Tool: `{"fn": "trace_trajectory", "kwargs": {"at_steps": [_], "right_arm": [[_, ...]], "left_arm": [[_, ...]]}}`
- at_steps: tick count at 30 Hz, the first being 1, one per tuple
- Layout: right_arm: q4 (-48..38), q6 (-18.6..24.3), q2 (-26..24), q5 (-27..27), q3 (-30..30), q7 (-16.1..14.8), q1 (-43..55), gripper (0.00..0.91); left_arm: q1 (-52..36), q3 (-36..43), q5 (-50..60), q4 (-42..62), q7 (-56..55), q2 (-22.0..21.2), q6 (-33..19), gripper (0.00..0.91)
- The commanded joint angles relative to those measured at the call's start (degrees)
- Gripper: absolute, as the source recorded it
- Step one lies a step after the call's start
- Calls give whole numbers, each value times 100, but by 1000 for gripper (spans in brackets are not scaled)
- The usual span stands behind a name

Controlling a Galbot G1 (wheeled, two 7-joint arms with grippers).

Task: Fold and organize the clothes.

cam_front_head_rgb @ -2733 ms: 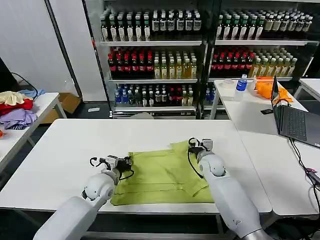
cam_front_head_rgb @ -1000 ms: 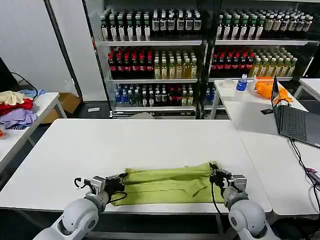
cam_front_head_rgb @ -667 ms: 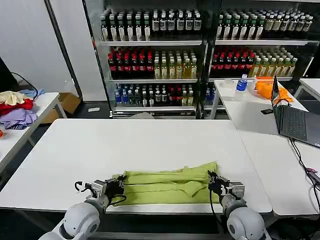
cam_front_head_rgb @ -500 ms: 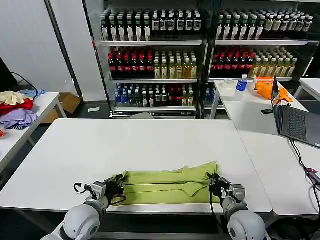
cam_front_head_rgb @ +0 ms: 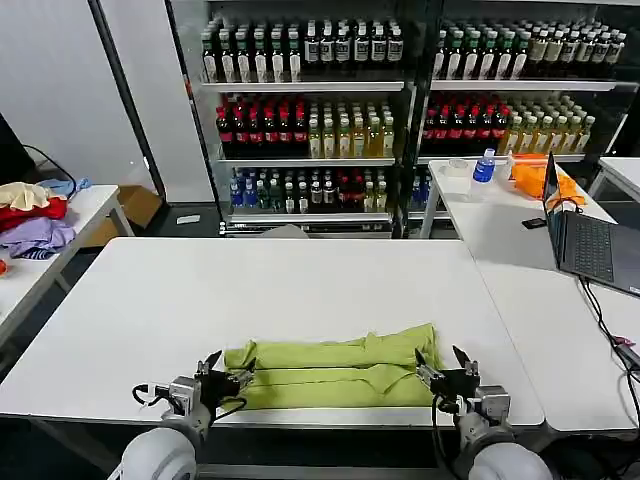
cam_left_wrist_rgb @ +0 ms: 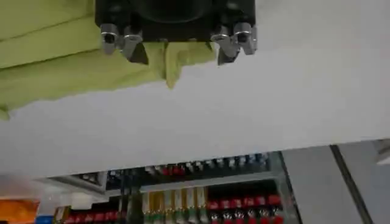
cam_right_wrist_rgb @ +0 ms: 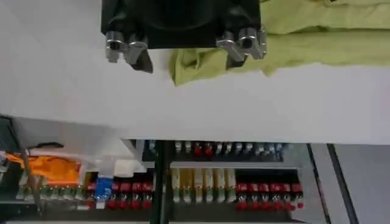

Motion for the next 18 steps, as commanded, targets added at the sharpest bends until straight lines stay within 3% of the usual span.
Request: {"fn": "trace_trajectory", "kwargs": {"at_steps": [1,4,5,7,11,18], "right_arm": [[241,29,35,-113,52,-9,-318,907],[248,33,34,-121,57,-21,-344,907],[252,32,31,-118,64,-24,-349,907],[255,31,22,-118,77,-33,-359,907],[269,31,16,-122,75,-44,-359,907],[241,33,64,-132,20,-38,-336,907]], "left_arm": [[151,-195,-362,219,-223,-741,2,796],[126,-154,-400,347,-219,-826,-22,343],[109,-151,-425,412,-224,-856,-27,242],[98,-157,-460,460,-227,-881,-49,161],[185,-170,-516,428,-213,-903,-84,91],[270,-233,-639,417,-169,-993,-173,60]]}}
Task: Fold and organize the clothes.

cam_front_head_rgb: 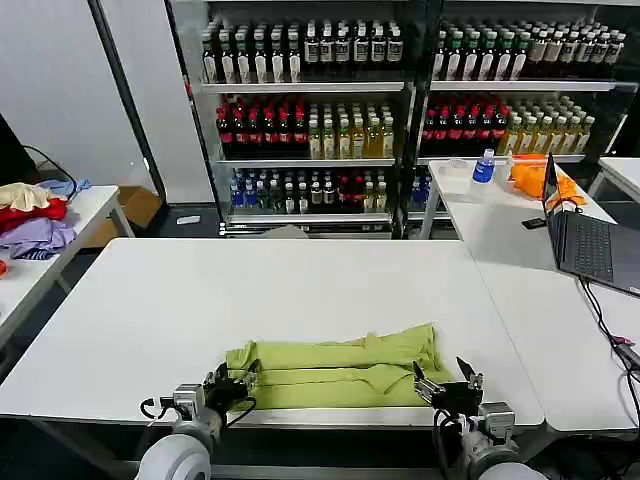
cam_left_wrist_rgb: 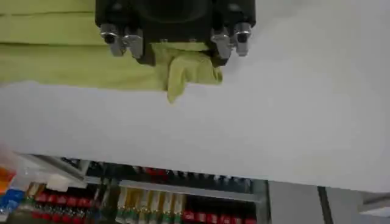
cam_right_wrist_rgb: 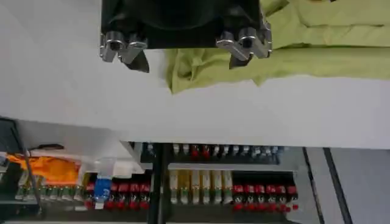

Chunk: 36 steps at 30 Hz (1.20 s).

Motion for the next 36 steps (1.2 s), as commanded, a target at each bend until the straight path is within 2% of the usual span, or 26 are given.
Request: {"fn": "trace_trajectory", "kwargs": {"at_steps": [1,9,17,27,32,36], "right_arm": [[47,9,12,-24,8,3,-66,907],[28,35,18,-20,25,11,-49,907],[59,49,1,-1,70,12,-55,907],[99,60,28,17,78,11,-34,907],[114,70,68,1,46,9,-64,907],[132,78,87,-15,21,10,-99,907]], "left_arm": [[149,-89,-244,103,23,-237,-91,60],[57,-434,-491,-91,175,169,-128,50],[-443,-1218,-1259,-23,220,994,-29,40],[-1048,-1937,-1932,563,409,1941,89,40],[-992,-1984,-2859,133,299,1860,309,40],[-767,-1863,-3950,-585,190,1467,424,40]]}}
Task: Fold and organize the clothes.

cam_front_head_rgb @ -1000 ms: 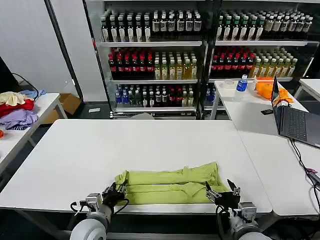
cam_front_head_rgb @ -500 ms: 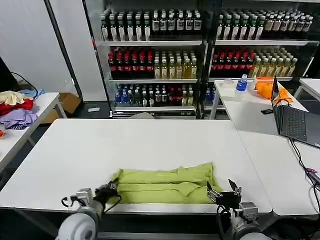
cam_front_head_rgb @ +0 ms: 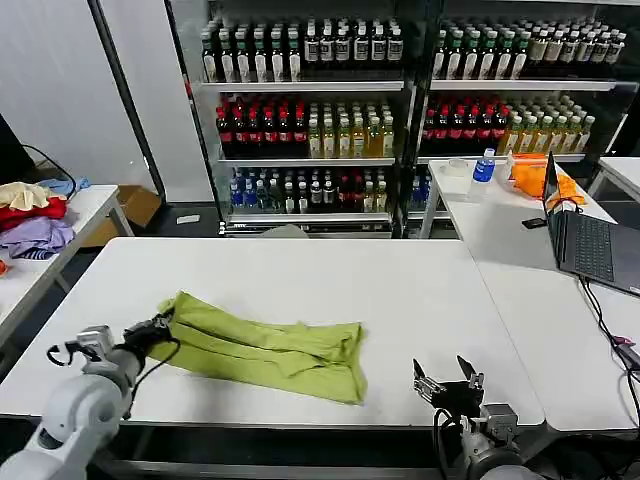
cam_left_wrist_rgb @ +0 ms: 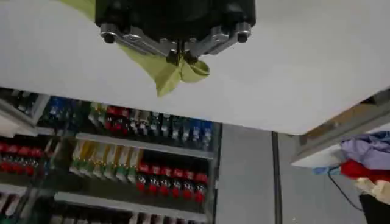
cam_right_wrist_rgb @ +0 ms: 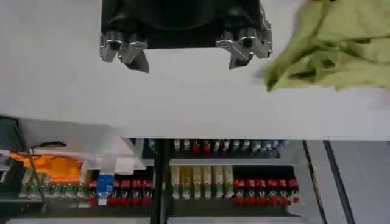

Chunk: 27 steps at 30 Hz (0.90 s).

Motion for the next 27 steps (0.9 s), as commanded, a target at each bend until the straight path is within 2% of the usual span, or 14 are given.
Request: {"fn": "trace_trajectory", "kwargs": {"at_steps": [1,5,17,27], "right_arm": [[18,3,8,-7,-10,-1,-28,907],[60,11,3,-18,-5,-5,-93,907],[36,58,-22,-16,-17,-16,-62,907],[21,73,2,-1,-96,-24,40,907]], "left_arm": [[19,-199,-2377,-987,-139,-47,258,40],[49,164,-2853,-1331,-192,-479,193,40],[-364,1447,-2449,-1115,-349,-1586,27,40],[-657,2207,-1763,-520,-464,-2045,-51,40]]}}
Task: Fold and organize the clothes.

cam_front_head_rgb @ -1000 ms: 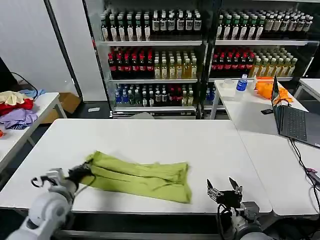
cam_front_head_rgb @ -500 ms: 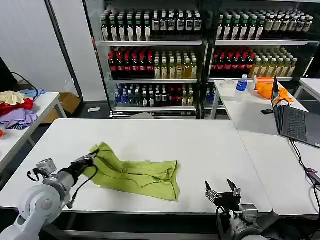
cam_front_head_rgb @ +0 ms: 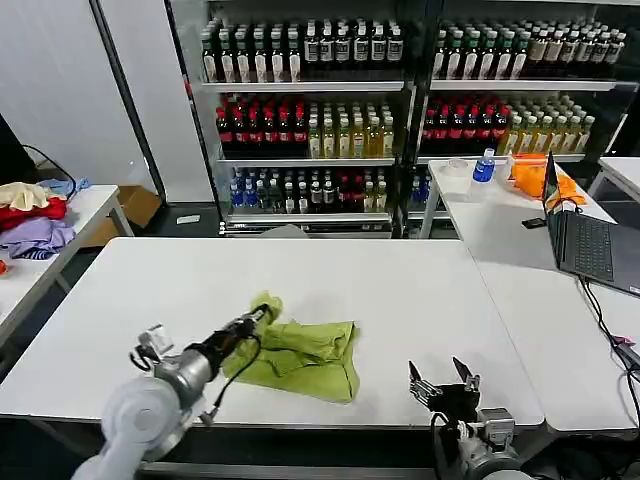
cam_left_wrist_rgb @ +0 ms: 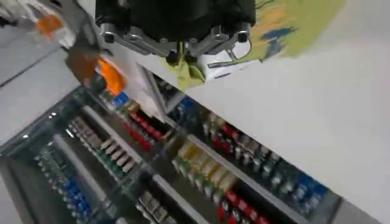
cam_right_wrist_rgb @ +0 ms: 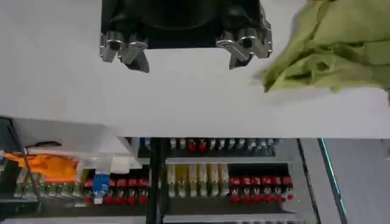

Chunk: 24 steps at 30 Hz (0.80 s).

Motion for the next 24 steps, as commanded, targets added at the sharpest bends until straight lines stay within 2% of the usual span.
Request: {"fn": "trace_trajectory", "kwargs": {"at_steps": [1,11,12,13,14,24], "right_arm": [[-28,3,9,15,-24,2,56,907],[-58,37,18,31,-82,-17,123,907],[-65,44,15,32,-82,-21,125,907],[-70,52,12,33,-83,-22,128,907],[-82,68,8,35,-81,-30,132,907],[-110,105,-19,70,-84,-49,163,907]], "left_arm": [[-289,1042,402,515,-102,-749,-36,40],[-803,1464,756,1099,-153,-956,-140,50],[-848,1507,782,1172,-149,-977,-148,111],[-872,1531,814,1215,-146,-992,-156,282],[-911,1588,861,1332,-137,-1011,-143,907],[-969,1688,1064,1104,151,-967,-220,907]]}}
